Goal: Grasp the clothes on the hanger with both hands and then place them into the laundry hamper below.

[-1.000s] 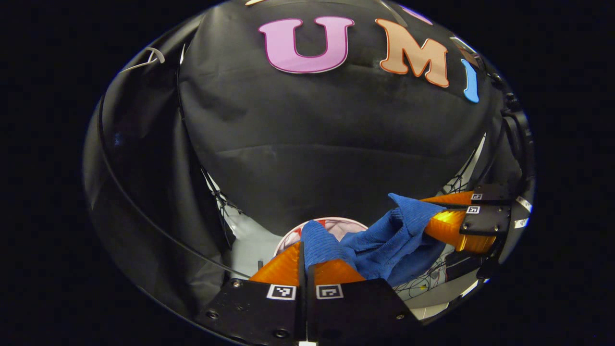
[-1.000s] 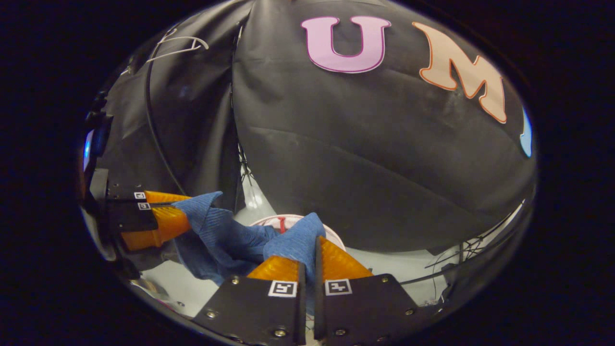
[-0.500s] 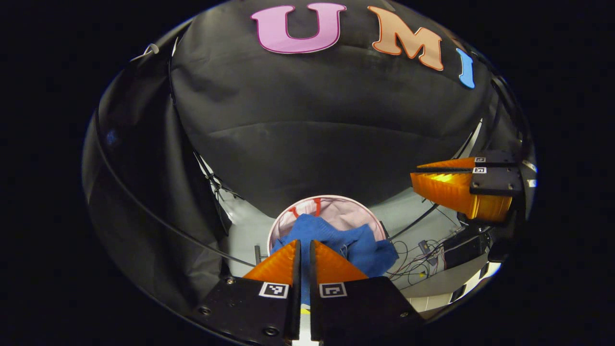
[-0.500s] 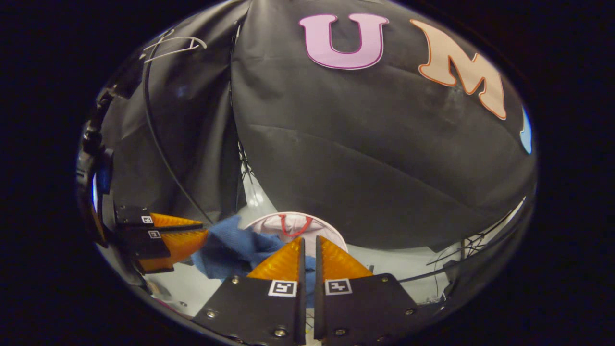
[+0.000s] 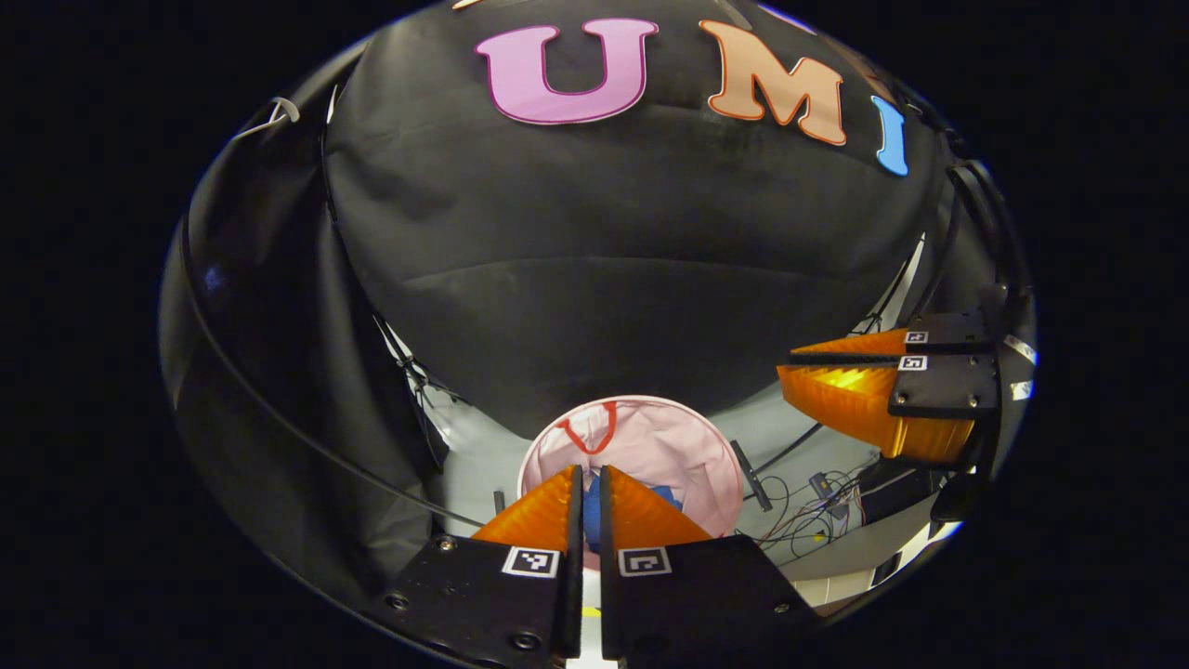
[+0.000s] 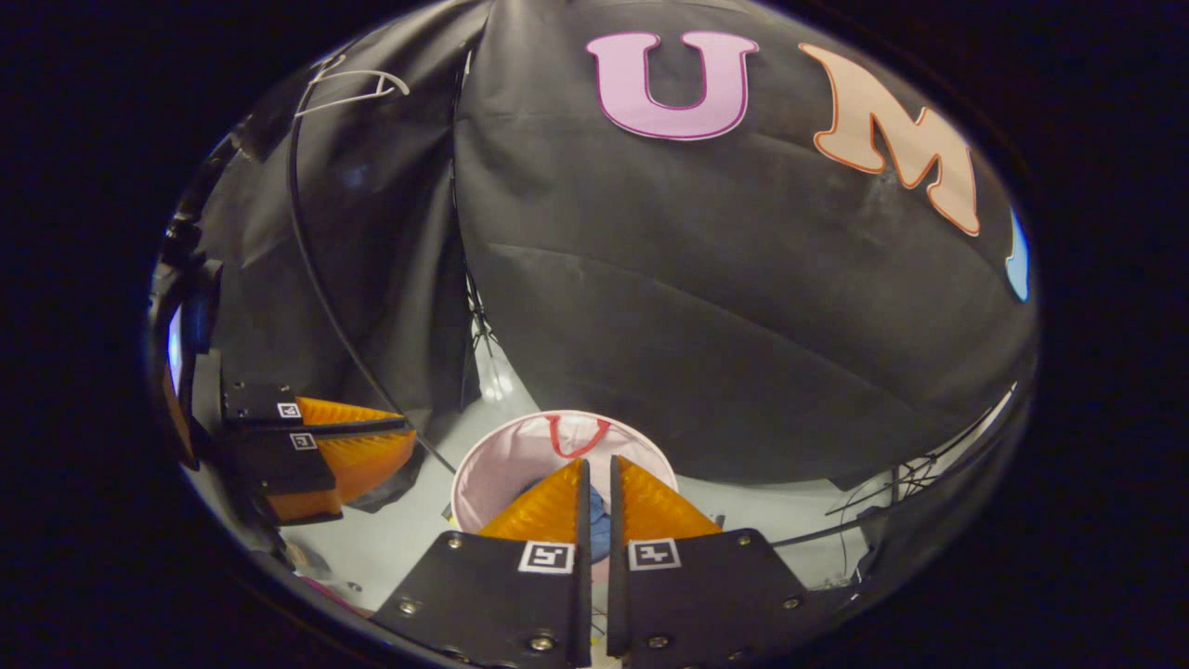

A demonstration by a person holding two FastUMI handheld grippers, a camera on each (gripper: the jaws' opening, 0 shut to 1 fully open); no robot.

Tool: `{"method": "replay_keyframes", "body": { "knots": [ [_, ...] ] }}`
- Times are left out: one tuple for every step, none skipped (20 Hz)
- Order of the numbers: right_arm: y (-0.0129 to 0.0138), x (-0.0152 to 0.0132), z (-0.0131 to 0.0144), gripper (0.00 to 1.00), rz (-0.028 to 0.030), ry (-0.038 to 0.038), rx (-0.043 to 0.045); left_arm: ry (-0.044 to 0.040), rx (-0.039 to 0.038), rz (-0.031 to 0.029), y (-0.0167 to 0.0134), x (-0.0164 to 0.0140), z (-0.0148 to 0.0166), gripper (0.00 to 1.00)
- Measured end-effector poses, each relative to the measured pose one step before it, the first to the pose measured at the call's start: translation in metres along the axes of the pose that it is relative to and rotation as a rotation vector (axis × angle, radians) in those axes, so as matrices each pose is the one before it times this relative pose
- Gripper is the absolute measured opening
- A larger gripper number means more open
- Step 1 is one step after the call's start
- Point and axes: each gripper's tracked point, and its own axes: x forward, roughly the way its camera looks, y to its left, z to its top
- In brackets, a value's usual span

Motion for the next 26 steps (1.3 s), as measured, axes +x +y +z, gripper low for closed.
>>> {"method": "replay_keyframes", "body": {
  "knots": [
    [0.00014, -0.00054, 0.00364, 0.07, -0.00035, -0.00598, 0.00024, -0.01025, -0.00332, -0.00065, -0.00001, -0.00232, 0.00242, 0.09],
    [0.00184, -0.0057, 0.00155, 0.07, -0.00079, -0.00473, -0.00014, -0.00773, -0.00229, 0.00103, 0.00054, -0.00192, 0.00346, 0.09],
    [-0.00006, -0.00404, 0.00301, 0.07, -0.00115, -0.00613, -0.00122, -0.00936, -0.00251, 0.00096, -0.00069, -0.00202, 0.00403, 0.09],
    [-0.00068, -0.0064, 0.00409, 0.07, -0.00193, -0.00806, -0.00115, -0.01191, -0.0019, 0.00127, -0.00066, -0.00259, 0.00505, 0.09],
    [-0.00041, -0.00315, 0.0034, 0.07, -0.00118, -0.00816, 0.00103, -0.01583, -0.00152, 0.00081, -0.00147, -0.0027, 0.007, 0.09],
    [-0.00144, -0.00486, 0.00506, 0.07, -0.00192, -0.01365, 0.00367, -0.02139, -0.00073, 0.0017, -0.00056, -0.00313, 0.00857, 0.09],
    [-0.00199, -0.00366, 0.00767, 0.07, -0.00547, -0.02002, 0.0017, -0.0284, -0.00113, 0.00275, 0.00031, -0.00466, 0.01131, 0.09],
    [-0.00248, -0.00495, 0.00779, 0.07, -0.00564, -0.02362, -0.0028, -0.02541, -0.00083, 0.0016, -0.00126, -0.00341, 0.01061, 0.09],
    [-0.00306, -0.00537, 0.012, 0.07, -0.00569, -0.02751, -0.00533, -0.03187, -0.00071, 0.00202, -0.00081, -0.0051, 0.01434, 0.09],
    [-0.00269, -0.00693, 0.01311, 0.12, -0.00779, -0.03051, -0.00575, -0.03207, -0.00006, 0.00102, -0.00036, -0.00612, 0.01376, 0.09],
    [-0.00335, -0.00716, 0.01421, 0.07, -0.00968, -0.03275, -0.00264, -0.03207, -0.00083, 0.00195, -0.00011, -0.00647, 0.0126, 0.09],
    [-0.00362, -0.007, 0.01167, 0.07, -0.00875, -0.0328, 0.00155, -0.03274, -0.00234, 0.00057, -0.00108, -0.00466, 0.01519, 0.06],
    [-0.00338, -0.00675, 0.01506, 0.07, -0.00937, -0.0333, 0.00373, -0.03078, -0.00276, 0.00223, -0.00264, -0.00206, 0.01632, 0.09],
    [-0.00402, -0.00762, 0.01652, 0.07, -0.00868, -0.03403, 0.00348, -0.03264, -0.00352, -0.00008, -0.00093, -0.00253, 0.01323, 0.09],
    [-0.0051, -0.00726, 0.01787, 0.07, -0.01035, -0.03672, 0.00386, -0.03524, -0.00489, -0.00019, -0.00036, -0.00721, 0.0183, 0.09],
    [-0.0034, -0.00617, 0.01478, 0.07, -0.00689, -0.02809, 0.00274, -0.03254, -0.00461, -0.00225, -0.001, -0.00519, 0.0153, 0.09],
    [-0.00222, -0.00986, 0.01436, 0.07, -0.00803, -0.03454, 0.00297, -0.03177, -0.00436, -0.00085, -0.0028, -0.00447, 0.01149, 0.09],
    [-0.00336, -0.00707, 0.01717, 0.07, -0.00988, -0.03591, -0.00012, -0.03408, -0.00208, -0.00165, -0.0022, -0.00464, 0.01574, 0.09],
    [-0.00382, -0.00503, 0.01894, 0.07, -0.01053, -0.03565, -0.00072, -0.0322, 0.00161, -0.00303, -0.00144, -0.00427, 0.01601, 0.09],
    [-0.00369, -0.00278, 0.01216, 0.07, -0.00802, -0.0342, 0.0038, -0.03061, 0.00559, -0.00133, -0.00172, -0.00405, 0.01459, 0.09],
    [-0.00186, -0.00329, 0.01623, 0.07, -0.00538, -0.03208, 0.00999, -0.03255, 0.00862, -0.00145, -0.00111, -0.00424, 0.01293, 0.09],
    [-0.00244, -0.00686, 0.01604, 0.07, -0.00575, -0.03388, 0.01371, -0.03094, 0.00888, -0.00112, -0.00143, -0.00406, 0.01497, 0.09],
    [-0.00221, -0.00425, 0.01113, 0.07, -0.00445, -0.02208, 0.01321, -0.03126, 0.00332, -0.00259, -0.00142, -0.00264, 0.01501, 0.04],
    [-0.00314, -0.00352, 0.01398, 0.07, -0.00592, -0.02629, 0.01548, -0.02714, -0.00098, -0.0028, -0.0023, -0.00367, 0.01316, 0.13],
    [-0.00218, -0.00472, 0.01297, 0.07, -0.00797, -0.02877, 0.01654, -0.02621, -0.0027, -0.00334, -0.00219, -0.00251, 0.01387, 0.04],
    [-0.00098, -0.00326, 0.00823, 0.07, -0.00729, -0.02024, 0.0131, -0.02539, -0.00269, -0.00373, -0.00202, -0.00267, 0.01335, 0.04]
  ]
}}
